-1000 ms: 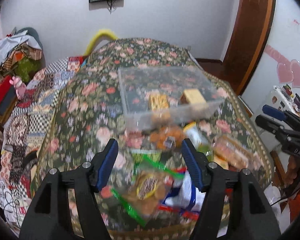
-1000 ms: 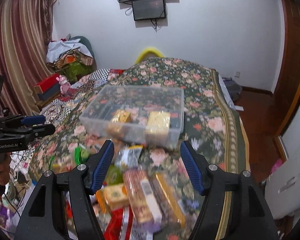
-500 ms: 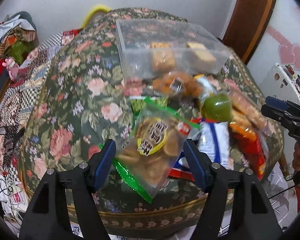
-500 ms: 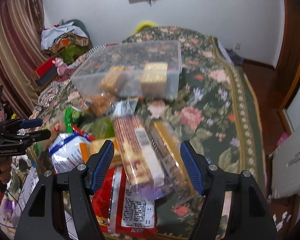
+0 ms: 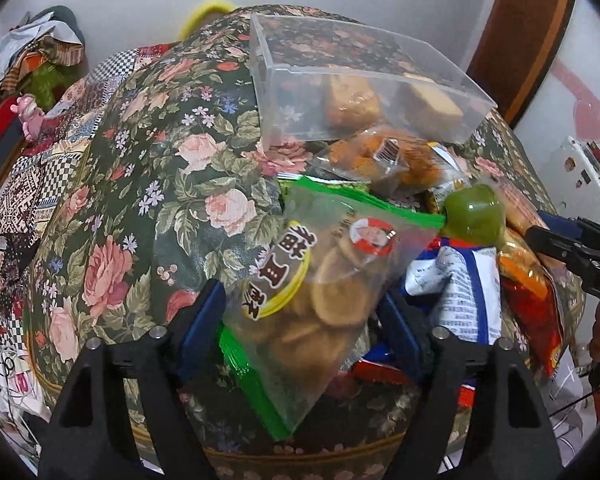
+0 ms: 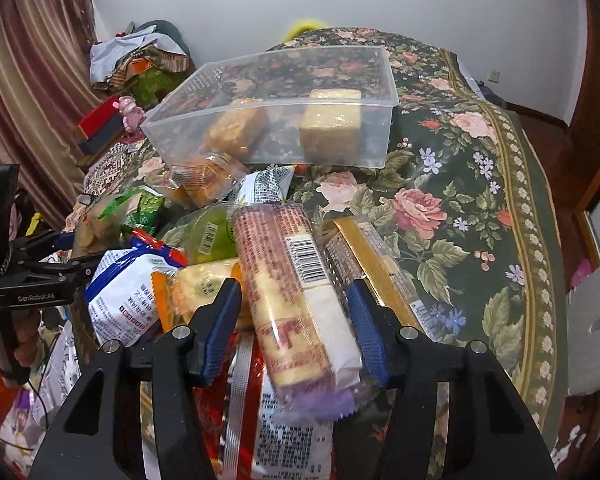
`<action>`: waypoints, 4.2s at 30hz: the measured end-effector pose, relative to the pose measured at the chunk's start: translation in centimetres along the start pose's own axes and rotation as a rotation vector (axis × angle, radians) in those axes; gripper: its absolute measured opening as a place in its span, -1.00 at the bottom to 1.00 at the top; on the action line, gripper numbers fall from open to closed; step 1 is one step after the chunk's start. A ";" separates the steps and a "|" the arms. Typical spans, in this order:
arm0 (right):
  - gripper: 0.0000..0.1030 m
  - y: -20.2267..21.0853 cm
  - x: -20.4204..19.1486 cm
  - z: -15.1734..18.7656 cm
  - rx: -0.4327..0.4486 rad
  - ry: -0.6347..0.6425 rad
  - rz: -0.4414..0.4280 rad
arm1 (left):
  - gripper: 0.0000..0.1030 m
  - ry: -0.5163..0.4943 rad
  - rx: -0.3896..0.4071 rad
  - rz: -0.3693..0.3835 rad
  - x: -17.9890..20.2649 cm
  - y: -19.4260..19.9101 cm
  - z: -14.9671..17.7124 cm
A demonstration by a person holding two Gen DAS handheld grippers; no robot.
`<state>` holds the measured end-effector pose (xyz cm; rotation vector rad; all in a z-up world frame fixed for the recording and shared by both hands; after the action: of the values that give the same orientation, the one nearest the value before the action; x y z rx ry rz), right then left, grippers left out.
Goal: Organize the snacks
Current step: 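Grasp the long biscuit pack with the right tool while the left tool grasps the cookie bag, then lower both held snacks into the clear box and open both tools, then grasp the gold-edged biscuit pack with the right tool while the left tool grasps the green pea bag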
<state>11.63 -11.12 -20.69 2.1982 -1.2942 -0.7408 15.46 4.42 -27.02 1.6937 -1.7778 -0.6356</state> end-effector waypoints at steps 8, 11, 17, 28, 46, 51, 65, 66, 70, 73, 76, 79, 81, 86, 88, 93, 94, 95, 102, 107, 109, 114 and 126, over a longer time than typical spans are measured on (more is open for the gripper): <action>-0.09 -0.7 0.0 0.1 -0.011 -0.016 -0.035 | -0.01 -0.030 0.036 0.000 0.4 0.5 -0.5; -0.12 -0.5 -0.1 0.1 -0.006 -0.010 -0.035 | -0.07 -0.030 0.045 0.012 0.6 0.9 -0.7; -0.16 0.3 -0.1 -0.2 0.019 -0.022 -0.035 | -0.16 -0.026 0.078 0.014 0.9 2.0 -1.7; -0.16 3.0 -0.4 -3.6 0.138 -0.011 -0.029 | -0.18 -0.017 0.176 0.023 1.3 5.1 -5.3; -0.16 3.5 -1.8 -12.8 0.317 -0.013 -0.040 | -0.18 -0.003 0.322 0.031 2.1 6.0 -14.8; -0.16 2.0 -2.4 -14.8 0.332 -0.002 -0.036 | -0.18 0.008 0.317 0.035 2.3 4.2 -16.7; -0.16 -5.0 -2.4 -16.1 0.243 0.003 -0.019 | -0.18 0.017 0.209 0.025 2.4 -4.5 -18.2; -0.16 -5.7 -2.3 -16.0 0.231 0.002 -0.017 | -0.18 0.013 0.199 0.024 2.4 -5.2 -18.2; -0.16 -7.7 -1.8 -15.6 0.190 0.004 -0.004 | -0.18 0.008 0.173 0.019 2.5 -7.0 -18.0; -0.16 -8.9 -1.4 -15.1 0.160 -0.006 0.000 | -0.17 0.001 0.146 0.020 2.6 -8.4 -17.8; -0.16 -9.5 -1.2 -14.7 0.144 -0.007 0.015 | -0.16 -0.010 0.127 0.008 2.5 -9.3 -17.5; -0.16 -9.9 -1.1 -14.4 0.123 -0.006 0.014 | -0.16 0.001 0.110 0.003 2.4 -9.9 -17.1; -0.16 -10.0 -1.2 -14.2 0.113 -0.009 0.005 | -0.14 0.005 0.098 0.006 2.4 -10.0 -16.8; -0.15 -9.5 -1.7 -14.3 0.108 0.014 0.005 | -0.09 -0.003 0.107 0.005 2.6 -9.1 -17.1; -0.07 -8.9 -1.9 -14.6 0.119 0.017 0.004 | 0.00 -0.002 0.121 0.010 2.7 -8.2 -17.3; -0.03 -6.7 -2.2 -15.5 0.164 0.037 0.009 | 0.10 -0.004 0.162 0.013 2.7 -5.6 -17.9; -0.03 -6.2 -2.3 -15.6 0.171 0.042 0.010 | 0.10 -0.004 0.170 0.014 2.7 -4.8 -18.1; -0.03 -5.8 -2.2 -15.8 0.177 0.046 0.014 | 0.11 -0.004 0.177 0.015 2.7 -4.2 -18.1; 0.00 -1.7 -1.9 -15.8 0.222 0.053 0.026 | 0.31 -0.026 0.242 0.003 2.5 1.1 -18.0; 0.08 1.5 -1.2 -15.1 0.254 0.058 0.040 | 0.36 -0.040 0.245 -0.005 2.2 3.4 -16.5; 0.10 2.6 -0.8 -14.5 0.263 0.056 0.047 | 0.38 -0.047 0.236 -0.010 2.0 4.0 -15.5; 0.12 4.4 0.7 -12.7 0.258 0.051 0.073 | 0.38 -0.050 0.200 -0.012 1.5 4.6 -12.9; 0.15 3.8 4.9 -4.3 0.103 0.000 0.131 | 0.38 -0.002 0.067 -0.004 0.5 2.4 -6.0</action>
<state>14.06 -16.60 -16.09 2.1668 -1.4906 -0.6367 17.99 4.50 -21.06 1.7422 -1.8159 -0.5859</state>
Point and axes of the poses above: each gripper's, at about its wrist camera, not at the fingertips, and y roughly against the way its jaws point, x to its right, z to its underside, the point moved 9 cm from there along -y, roughly the way its jaws point, and after that the axes turned 13 degrees about x, right-handed, at the moved point
